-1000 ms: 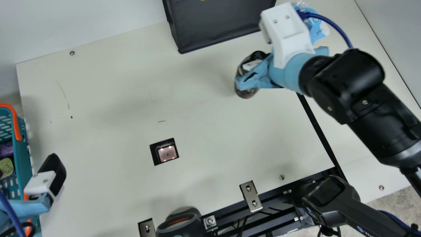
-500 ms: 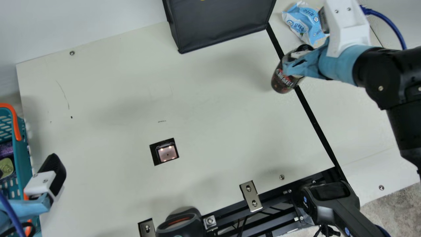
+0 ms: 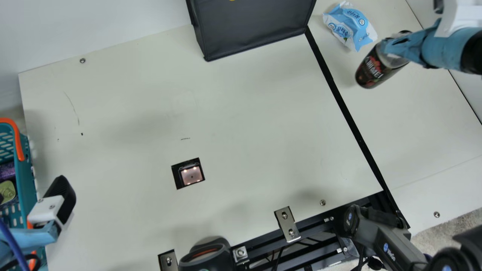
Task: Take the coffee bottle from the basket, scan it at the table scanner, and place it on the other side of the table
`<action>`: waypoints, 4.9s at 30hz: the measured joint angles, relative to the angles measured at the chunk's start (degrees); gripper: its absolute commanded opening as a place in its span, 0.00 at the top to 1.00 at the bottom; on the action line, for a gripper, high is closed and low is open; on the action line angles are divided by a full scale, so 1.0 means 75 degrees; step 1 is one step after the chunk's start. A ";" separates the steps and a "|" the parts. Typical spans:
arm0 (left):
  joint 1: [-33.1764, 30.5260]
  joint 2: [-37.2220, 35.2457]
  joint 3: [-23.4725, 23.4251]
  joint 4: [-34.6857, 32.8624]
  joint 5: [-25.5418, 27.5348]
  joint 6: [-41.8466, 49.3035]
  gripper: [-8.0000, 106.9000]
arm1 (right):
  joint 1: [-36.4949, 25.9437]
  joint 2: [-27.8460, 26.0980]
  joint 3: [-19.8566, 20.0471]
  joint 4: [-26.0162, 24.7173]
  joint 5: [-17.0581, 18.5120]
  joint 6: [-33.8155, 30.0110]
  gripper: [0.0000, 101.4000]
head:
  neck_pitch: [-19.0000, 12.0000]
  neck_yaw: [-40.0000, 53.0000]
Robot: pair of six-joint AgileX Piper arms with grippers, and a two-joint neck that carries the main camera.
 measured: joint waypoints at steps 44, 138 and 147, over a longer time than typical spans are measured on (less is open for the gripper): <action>0.0000 0.0000 0.0000 0.0000 0.0000 0.0000 0.15 | -0.0655 0.3471 -0.2115 -0.0702 -0.1095 0.0940 0.74 | 0.0000 0.0000; 0.1138 -0.0042 -0.2694 0.0392 0.2500 -0.0189 0.15 | 0.5264 -0.3973 -0.0157 -0.1739 0.2417 0.2258 0.06 | 0.0012 0.2625; 0.1138 -0.0042 -0.2694 0.0392 0.2500 -0.0189 0.15 | 0.5264 -0.3973 -0.0157 -0.1739 0.2417 0.2258 0.06 | 0.0012 0.2625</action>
